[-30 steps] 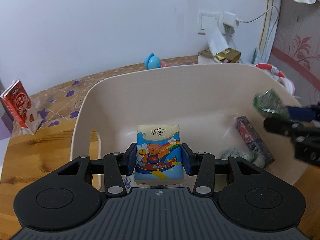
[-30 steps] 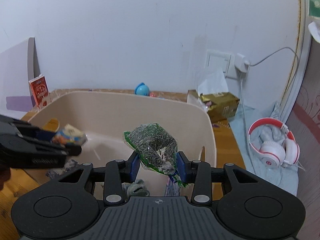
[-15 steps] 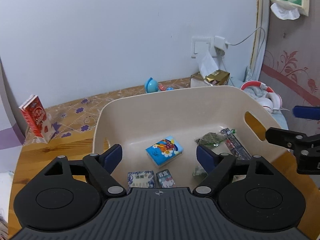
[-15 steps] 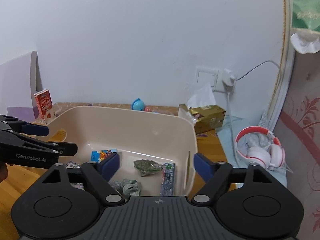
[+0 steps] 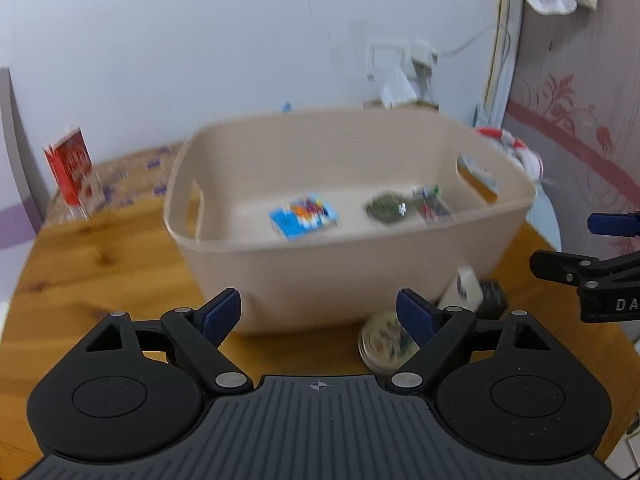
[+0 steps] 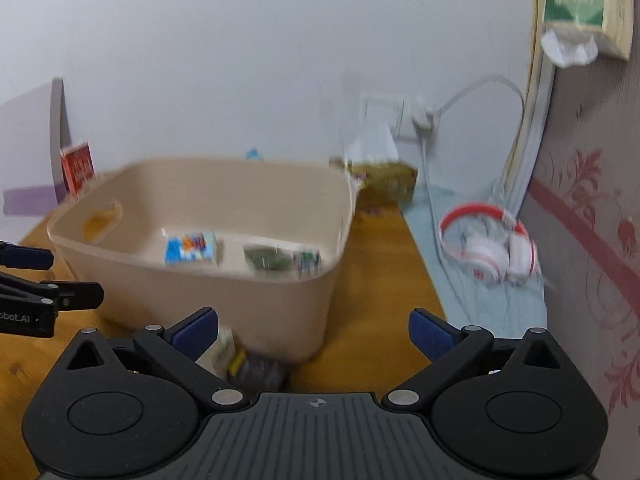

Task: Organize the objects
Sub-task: 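Drop the black box with the right tool while the left drops the round tin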

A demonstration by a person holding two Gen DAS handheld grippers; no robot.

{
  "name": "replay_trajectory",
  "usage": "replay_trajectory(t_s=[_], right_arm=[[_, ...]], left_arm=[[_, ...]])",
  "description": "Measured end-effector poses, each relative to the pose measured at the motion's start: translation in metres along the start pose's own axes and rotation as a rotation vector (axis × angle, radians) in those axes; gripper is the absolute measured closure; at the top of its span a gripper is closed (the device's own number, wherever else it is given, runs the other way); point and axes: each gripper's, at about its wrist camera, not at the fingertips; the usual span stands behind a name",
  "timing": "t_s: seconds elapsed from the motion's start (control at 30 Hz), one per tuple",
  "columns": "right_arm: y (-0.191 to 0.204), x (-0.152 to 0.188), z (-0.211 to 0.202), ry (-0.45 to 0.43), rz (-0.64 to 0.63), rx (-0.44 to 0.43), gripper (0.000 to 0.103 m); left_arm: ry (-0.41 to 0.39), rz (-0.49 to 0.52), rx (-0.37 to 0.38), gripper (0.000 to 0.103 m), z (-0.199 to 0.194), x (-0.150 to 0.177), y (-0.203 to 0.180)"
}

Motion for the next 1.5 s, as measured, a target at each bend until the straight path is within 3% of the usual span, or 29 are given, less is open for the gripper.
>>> replay_trajectory(t_s=[0.27,0.6,0.83,1.07,1.13,1.2,1.23,1.27,1.4,1.5], right_arm=[[-0.002,0.037,0.038,0.127,-0.011,-0.003,0.000],[0.005,0.041,0.062,0.165,0.021,-0.041,0.000],[0.014,0.037,0.071,0.169,0.019,-0.071,0.000],[0.017,0.036,0.084,0.207,0.049,-0.057,0.000],[0.016,0.038,0.086,0.219,0.071,-0.058,0.001],[0.015,0.038,0.087,0.218,0.076,-0.065,0.011],[0.017,0.039,0.085,0.211,0.072,-0.066,0.018],[0.018,0.040,0.083,0.207,0.062,-0.067,0.029],[0.026,0.041,0.076,0.203,0.024,-0.072,0.056],[0.028,0.042,0.071,0.203,0.020,-0.077,0.058]], left_arm=[[0.073,0.006,0.012,0.017,0.028,0.028,-0.012],[0.144,0.041,0.073,0.017,0.058,0.038,-0.020],[0.110,0.062,0.088,0.016,0.071,0.040,-0.019],[0.089,0.044,0.044,0.015,0.071,0.045,-0.009],[0.082,0.039,0.042,0.019,0.069,0.047,-0.008],[0.066,0.049,0.050,0.031,0.066,0.048,-0.008],[0.059,0.050,0.052,0.043,0.065,0.049,-0.008],[0.054,0.048,0.052,0.047,0.063,0.049,-0.008],[0.061,0.019,0.052,0.047,0.059,0.050,-0.002],[0.066,0.011,0.044,0.047,0.055,0.052,0.001]])
Point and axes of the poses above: each gripper's, at about its wrist camera, not at the fingertips, and z roughly the way its jaws point, y to its left, x to its underside, and after that the axes turned 2 degrees about x, right-handed
